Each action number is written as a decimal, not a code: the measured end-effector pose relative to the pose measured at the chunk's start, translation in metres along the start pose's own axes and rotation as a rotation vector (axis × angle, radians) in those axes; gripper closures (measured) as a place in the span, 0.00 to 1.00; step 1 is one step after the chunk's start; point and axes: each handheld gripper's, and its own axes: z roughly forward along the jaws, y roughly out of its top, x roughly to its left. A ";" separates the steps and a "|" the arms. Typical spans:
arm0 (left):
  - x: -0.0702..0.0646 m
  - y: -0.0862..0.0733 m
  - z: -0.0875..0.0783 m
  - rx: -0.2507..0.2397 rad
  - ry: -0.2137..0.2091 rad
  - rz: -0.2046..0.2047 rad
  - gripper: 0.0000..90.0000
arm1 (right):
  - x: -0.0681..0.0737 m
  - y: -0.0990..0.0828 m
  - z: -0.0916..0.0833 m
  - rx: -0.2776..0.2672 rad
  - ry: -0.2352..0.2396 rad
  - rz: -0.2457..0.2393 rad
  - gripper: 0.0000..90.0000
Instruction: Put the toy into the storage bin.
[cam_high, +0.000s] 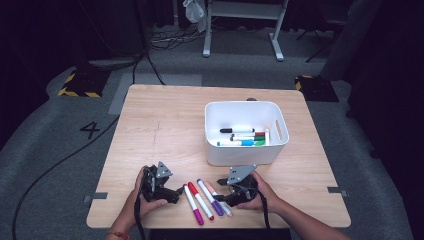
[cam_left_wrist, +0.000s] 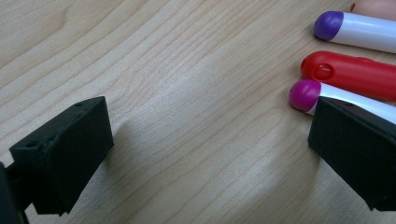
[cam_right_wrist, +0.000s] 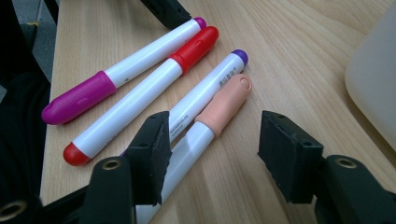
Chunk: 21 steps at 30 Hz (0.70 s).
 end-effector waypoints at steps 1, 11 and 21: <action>0.000 0.000 0.000 0.000 0.000 0.000 0.00 | 0.000 0.000 0.001 0.003 0.000 0.001 0.50; 0.000 0.000 0.000 0.000 0.000 0.000 0.00 | -0.013 -0.008 0.006 0.031 -0.053 0.041 0.56; 0.000 0.000 0.000 0.000 0.000 0.000 0.00 | -0.022 -0.010 0.004 0.015 -0.120 0.066 0.82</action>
